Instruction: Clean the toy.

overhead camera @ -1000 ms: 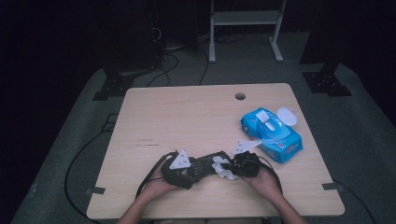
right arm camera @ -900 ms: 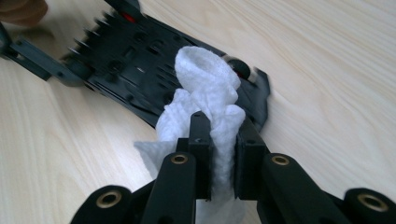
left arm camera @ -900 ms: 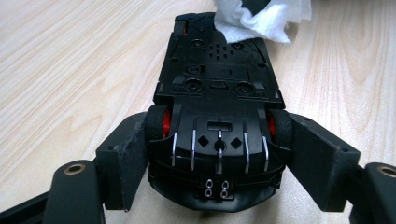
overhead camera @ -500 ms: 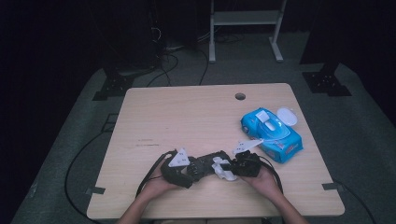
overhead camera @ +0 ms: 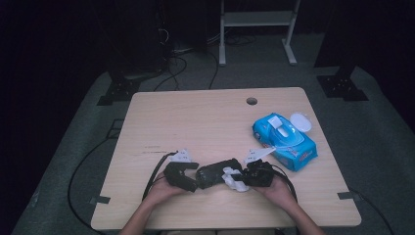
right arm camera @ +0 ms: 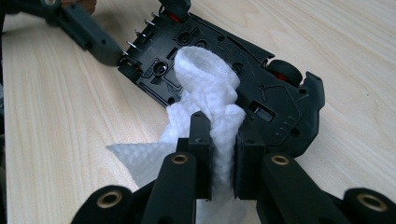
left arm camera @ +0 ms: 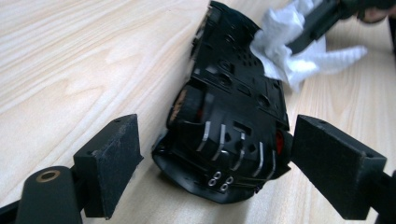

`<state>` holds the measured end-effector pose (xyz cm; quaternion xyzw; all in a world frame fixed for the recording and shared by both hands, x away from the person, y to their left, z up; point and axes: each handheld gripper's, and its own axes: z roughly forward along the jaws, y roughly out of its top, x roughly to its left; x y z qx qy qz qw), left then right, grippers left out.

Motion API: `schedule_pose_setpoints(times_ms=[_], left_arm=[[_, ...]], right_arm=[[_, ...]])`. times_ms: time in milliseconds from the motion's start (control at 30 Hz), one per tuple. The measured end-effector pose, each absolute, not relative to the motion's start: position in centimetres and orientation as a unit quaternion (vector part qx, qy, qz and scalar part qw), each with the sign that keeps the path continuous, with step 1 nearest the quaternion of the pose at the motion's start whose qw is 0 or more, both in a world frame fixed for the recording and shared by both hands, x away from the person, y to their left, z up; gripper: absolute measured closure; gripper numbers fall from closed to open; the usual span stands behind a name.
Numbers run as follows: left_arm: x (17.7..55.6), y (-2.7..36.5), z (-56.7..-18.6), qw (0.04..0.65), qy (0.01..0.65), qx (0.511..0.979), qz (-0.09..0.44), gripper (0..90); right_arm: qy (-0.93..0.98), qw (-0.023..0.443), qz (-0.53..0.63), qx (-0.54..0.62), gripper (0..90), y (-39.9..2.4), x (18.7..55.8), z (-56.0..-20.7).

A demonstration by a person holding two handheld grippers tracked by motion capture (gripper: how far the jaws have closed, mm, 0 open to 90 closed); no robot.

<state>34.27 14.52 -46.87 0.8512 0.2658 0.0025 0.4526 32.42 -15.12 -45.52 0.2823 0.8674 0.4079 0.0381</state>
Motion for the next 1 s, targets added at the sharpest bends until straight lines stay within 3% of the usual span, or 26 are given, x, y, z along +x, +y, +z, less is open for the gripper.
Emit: schedule_pose_setpoints(times_ms=[300, 567, 1000], left_arm=[[35.2, 14.7, -47.5, 0.454, 0.297, 0.839, -0.040, 16.5], [35.7, 14.3, -48.0, 0.457, 0.302, 0.831, -0.095, 26.8], [35.3, 13.9, -47.5, 0.436, 0.303, 0.842, -0.099, 28.0]], right_arm=[[0.869, 0.038, 0.406, 0.280, 80.1, -15.3, 32.5, -45.6], [0.869, 0.046, 0.406, 0.278, 80.2, -15.2, 32.3, -45.6], [0.867, 0.059, 0.410, 0.278, 80.5, -15.3, 31.9, -45.8]])
